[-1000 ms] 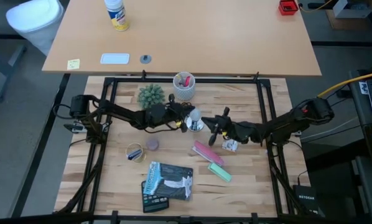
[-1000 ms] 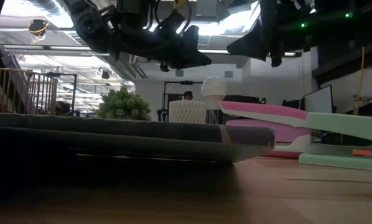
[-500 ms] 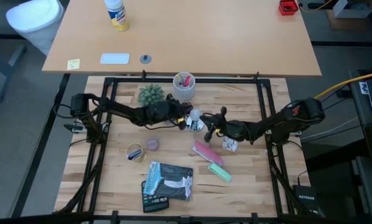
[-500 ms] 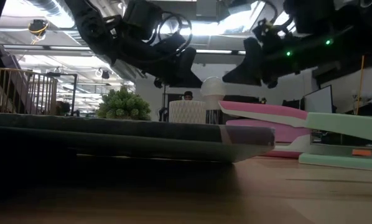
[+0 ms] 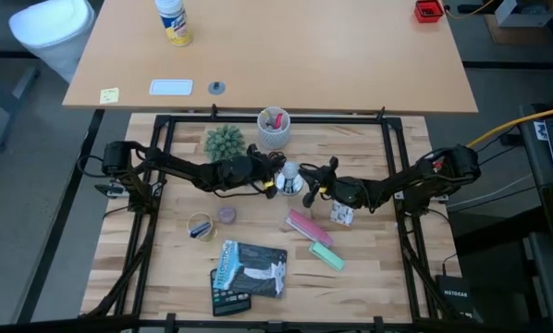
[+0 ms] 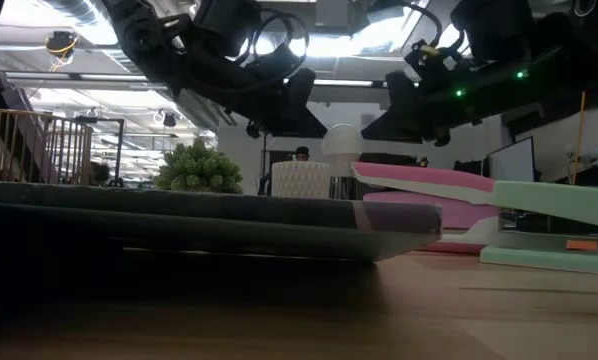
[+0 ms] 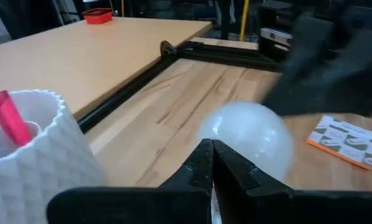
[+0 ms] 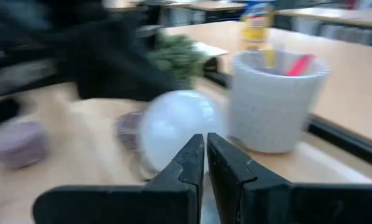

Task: Screw lightbulb
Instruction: Remove the lightbulb from the lamp

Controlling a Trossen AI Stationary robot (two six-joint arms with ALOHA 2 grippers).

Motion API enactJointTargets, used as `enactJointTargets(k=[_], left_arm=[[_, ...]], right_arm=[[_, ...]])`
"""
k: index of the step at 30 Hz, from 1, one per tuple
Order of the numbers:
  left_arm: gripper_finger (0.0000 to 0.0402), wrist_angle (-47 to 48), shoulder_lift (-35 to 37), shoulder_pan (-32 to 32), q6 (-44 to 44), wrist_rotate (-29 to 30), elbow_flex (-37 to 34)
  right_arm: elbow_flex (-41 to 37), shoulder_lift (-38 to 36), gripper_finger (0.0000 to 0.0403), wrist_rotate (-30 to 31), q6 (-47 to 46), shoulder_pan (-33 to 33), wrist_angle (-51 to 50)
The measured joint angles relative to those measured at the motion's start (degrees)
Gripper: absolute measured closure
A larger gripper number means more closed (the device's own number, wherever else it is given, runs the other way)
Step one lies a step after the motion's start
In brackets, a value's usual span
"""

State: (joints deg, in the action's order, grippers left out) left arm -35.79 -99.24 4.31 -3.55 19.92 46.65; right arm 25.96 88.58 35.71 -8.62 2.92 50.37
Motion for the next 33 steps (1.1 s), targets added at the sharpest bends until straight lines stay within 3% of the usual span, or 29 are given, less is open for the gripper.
enactJointTargets(k=[5, 13, 22, 28, 33], left_arm=[[0.0401, 1.1, -0.3, -2.1, -0.1, -3.5, 0.0], [0.0401, 0.7, -0.3, -4.9, 0.1, -1.9, 0.0], [0.0401, -9.1, -0.3, -5.5, 4.9, 1.2, 0.0], [0.0401, -11.8, -0.3, -3.7, 7.1, 6.7, 0.0], [0.0401, -10.2, -0.3, -0.5, 5.3, 6.9, 0.0]], right_arm=[[0.0, 0.1, 0.0375, 2.8, 0.0, -0.3, -0.2], [0.0, 0.1, 0.0375, 1.1, 0.1, -1.7, -0.4], [0.0, -1.1, 0.0375, -1.8, 1.6, -1.7, 1.1], [0.0, -4.0, 0.0375, -3.9, 1.9, 2.7, 1.2], [0.0, -4.0, 0.0375, -3.9, 2.9, 6.1, 1.3]])
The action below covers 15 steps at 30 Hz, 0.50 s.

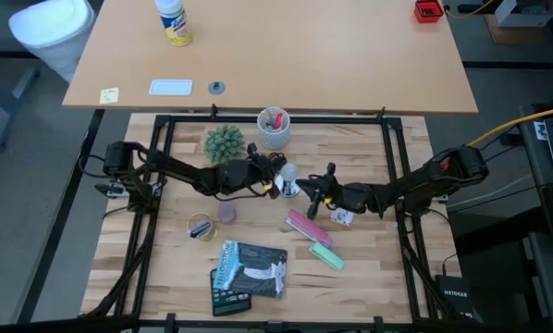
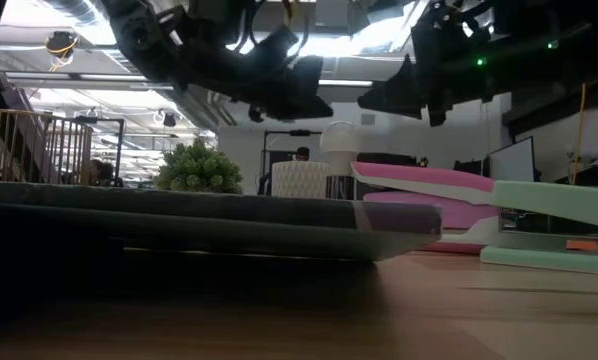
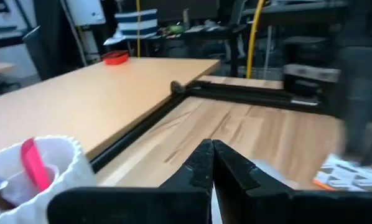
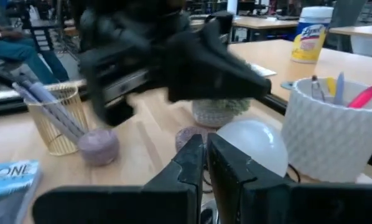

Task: Screw lightbulb
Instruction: Remove the lightbulb from the lamp

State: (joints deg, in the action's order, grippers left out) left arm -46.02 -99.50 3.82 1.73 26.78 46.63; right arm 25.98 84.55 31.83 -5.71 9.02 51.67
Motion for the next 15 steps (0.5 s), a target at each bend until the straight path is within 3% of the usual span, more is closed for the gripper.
enactJointTargets(k=[7, 15], left_arm=[[0.0402, 6.3, 0.0, 3.9, -4.6, -3.0, 0.0], [0.0401, 9.2, 0.0, 3.1, -5.4, -6.0, 0.0]], right_arm=[[0.0, 3.1, 0.0375, 0.7, -1.8, -1.2, -0.1], [0.0, 5.2, 0.0375, 1.0, -4.6, -4.5, -0.2]])
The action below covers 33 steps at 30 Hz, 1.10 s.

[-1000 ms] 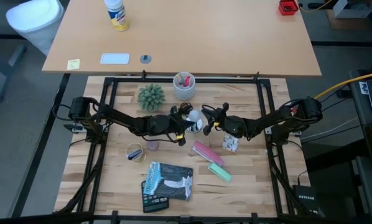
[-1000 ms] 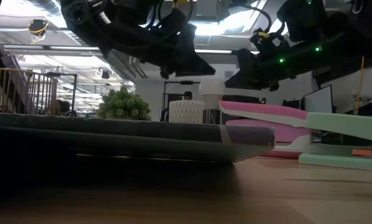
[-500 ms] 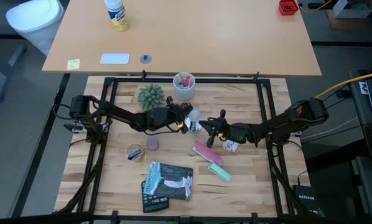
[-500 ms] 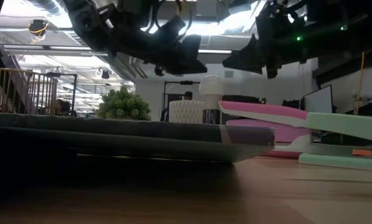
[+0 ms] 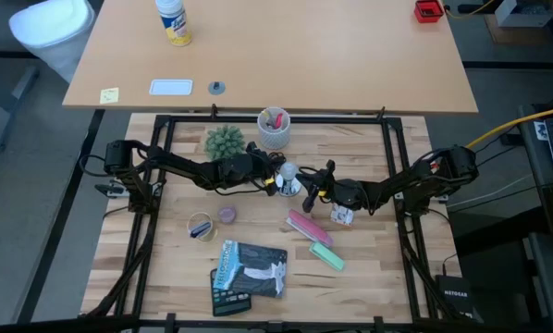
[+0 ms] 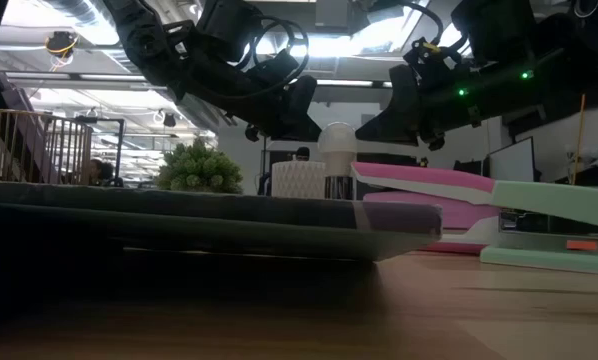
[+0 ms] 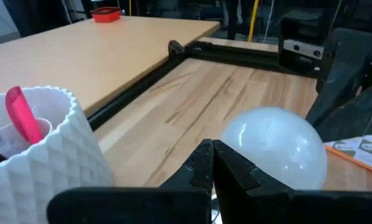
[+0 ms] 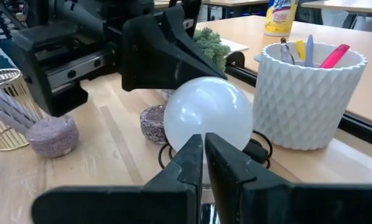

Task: Screw lightbulb
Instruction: Remove the lightbulb from the lamp

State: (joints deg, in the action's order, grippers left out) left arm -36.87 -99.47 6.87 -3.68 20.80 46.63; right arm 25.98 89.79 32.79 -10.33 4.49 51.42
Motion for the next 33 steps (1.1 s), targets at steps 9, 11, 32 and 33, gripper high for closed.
enactJointTargets(k=[9, 11, 32, 33], left_arm=[[0.0402, 1.2, 0.1, -3.2, -1.0, 2.5, 0.0], [0.0402, 1.5, 0.1, -3.8, -2.1, 3.7, 0.0], [0.0402, 2.2, 0.0, -6.2, -4.1, 1.1, 0.1], [0.0402, 2.2, 0.0, -6.4, -3.7, 1.4, 0.1]], right_arm=[[0.0, 0.1, 0.0375, 2.3, 0.0, -0.3, -0.2], [0.0, 0.1, 0.0375, 2.5, 0.0, -0.3, -0.2], [0.0, 0.1, 0.0375, 6.9, -0.1, -0.6, -0.4], [0.0, 0.1, 0.0375, 6.9, 0.0, -0.6, -0.5]])
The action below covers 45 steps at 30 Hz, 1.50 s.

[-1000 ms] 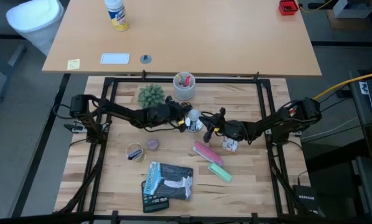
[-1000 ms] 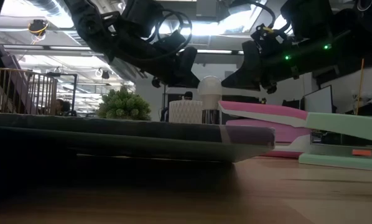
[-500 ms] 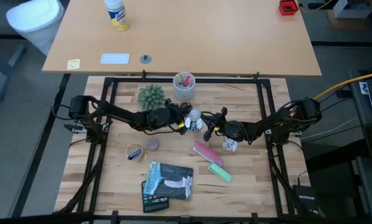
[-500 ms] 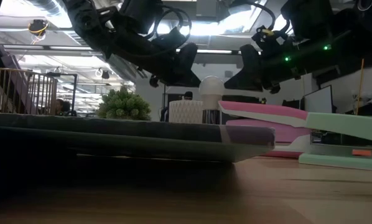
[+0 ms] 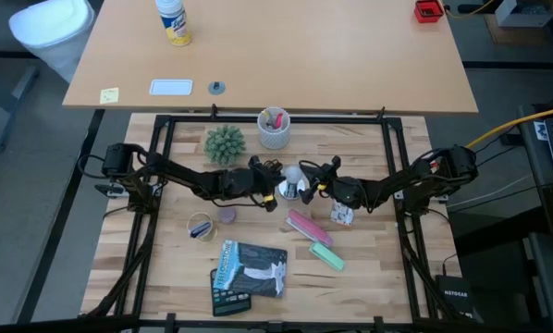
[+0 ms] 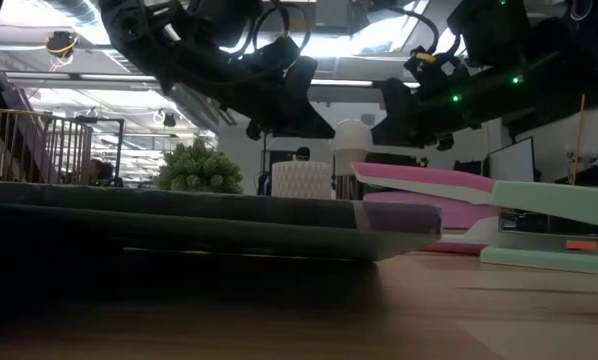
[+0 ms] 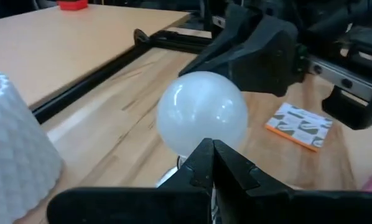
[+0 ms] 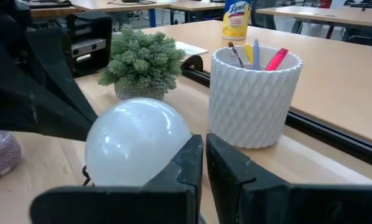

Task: Screw lightbulb
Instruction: Remove the lightbulb from the lamp

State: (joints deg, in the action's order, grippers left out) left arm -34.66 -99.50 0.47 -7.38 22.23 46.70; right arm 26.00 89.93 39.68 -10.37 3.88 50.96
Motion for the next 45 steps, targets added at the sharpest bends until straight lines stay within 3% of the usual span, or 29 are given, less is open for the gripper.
enactJointTargets(k=[12, 24, 35, 45], left_arm=[[0.0401, -2.2, 0.7, -1.7, 3.2, 2.3, 0.0], [0.0401, -8.0, 2.6, 0.4, 6.0, 2.6, 0.0], [0.0401, -7.8, -1.2, 6.6, 0.0, -0.1, 0.0], [0.0401, -7.7, -3.0, 5.2, -1.1, -0.9, 0.0]], right_arm=[[0.0, -1.7, 0.0375, 0.2, 3.9, -0.5, 2.9], [0.0, -6.7, 0.0375, -10.8, 0.7, 3.9, 2.5], [0.0, -5.8, 0.0375, -2.3, -3.4, 6.3, -2.9], [0.0, -1.8, 0.0375, 1.6, -3.5, 5.4, -3.2]])
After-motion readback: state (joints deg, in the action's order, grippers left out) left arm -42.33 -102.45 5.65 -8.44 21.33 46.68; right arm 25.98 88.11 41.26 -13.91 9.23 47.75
